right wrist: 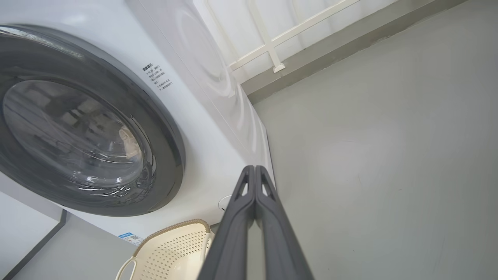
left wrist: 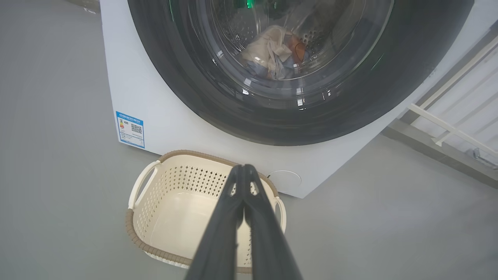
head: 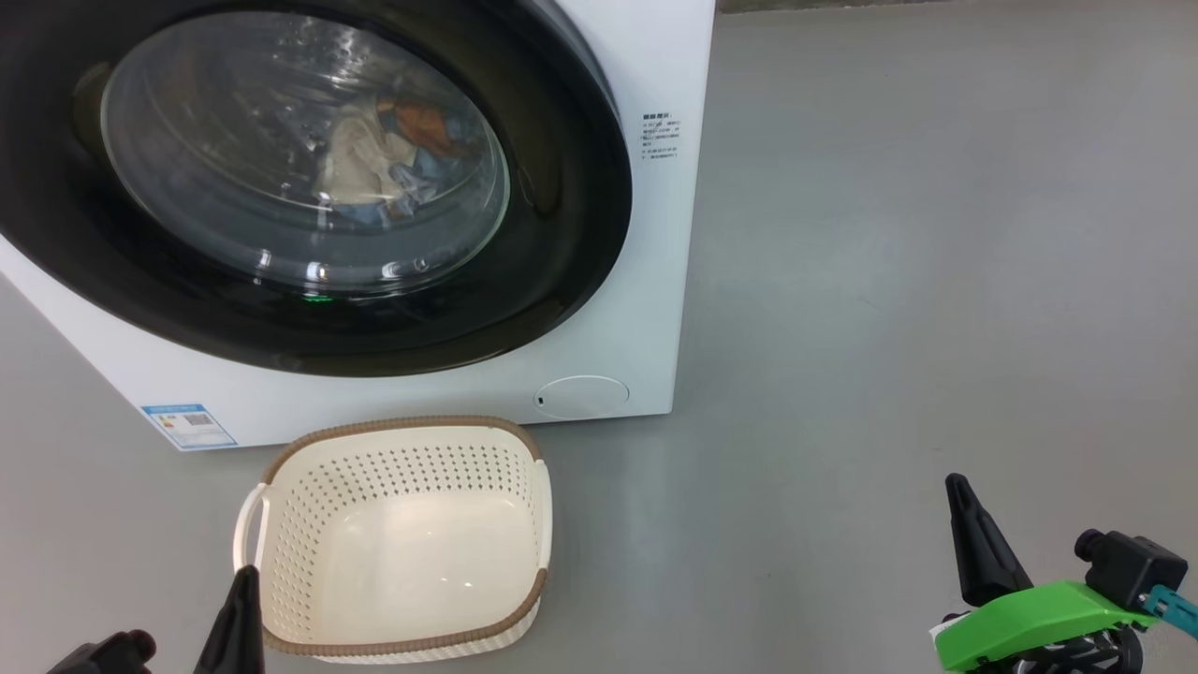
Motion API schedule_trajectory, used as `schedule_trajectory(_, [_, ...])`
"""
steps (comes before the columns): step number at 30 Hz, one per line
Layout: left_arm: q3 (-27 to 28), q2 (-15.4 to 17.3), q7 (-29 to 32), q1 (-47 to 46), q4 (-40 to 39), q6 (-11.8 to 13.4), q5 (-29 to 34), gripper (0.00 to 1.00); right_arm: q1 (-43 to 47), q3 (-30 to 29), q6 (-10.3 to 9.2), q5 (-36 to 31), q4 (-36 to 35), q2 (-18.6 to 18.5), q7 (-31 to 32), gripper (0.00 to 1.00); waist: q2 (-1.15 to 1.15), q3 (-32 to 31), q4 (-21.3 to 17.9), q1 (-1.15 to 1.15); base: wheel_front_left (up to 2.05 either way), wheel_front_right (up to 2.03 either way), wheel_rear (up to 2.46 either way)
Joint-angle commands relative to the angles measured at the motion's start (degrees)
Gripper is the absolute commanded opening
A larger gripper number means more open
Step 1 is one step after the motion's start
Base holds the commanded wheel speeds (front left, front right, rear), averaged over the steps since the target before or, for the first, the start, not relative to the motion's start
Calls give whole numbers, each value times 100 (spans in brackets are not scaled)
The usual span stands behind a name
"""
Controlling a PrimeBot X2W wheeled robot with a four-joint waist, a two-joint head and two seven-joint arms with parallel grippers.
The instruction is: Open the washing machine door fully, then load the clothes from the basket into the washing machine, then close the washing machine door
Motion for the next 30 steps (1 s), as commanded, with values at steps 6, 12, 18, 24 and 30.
schedule_trajectory(6, [143,52,124,-192,-149,2,-427,0,-119,-57,1,457,-199,-4,133,0,0,-25,-18,-1,0,0,0])
schedule_trajectory(12, [185,24,222,-219,-158,0,-750,0,-121,-99,1,783,-229,5,234,0,0,-48,-34,-1,0,0,0])
schedule_trajectory(18, [227,-5,321,-246,-167,-1,-1073,0,-122,-141,2,1109,-260,15,335,0,0,-71,-50,-1,0,0,0])
schedule_trajectory(24, [269,-34,419,-273,-176,-2,-1396,0,-124,-183,2,1435,-291,25,436,0,0,-94,-66,-1,0,0,0])
schedule_trajectory(30, [312,-63,518,-301,-186,-4,-1718,0,-125,-225,2,1761,-322,35,537,0,0,-117,-82,-1,0,0,0])
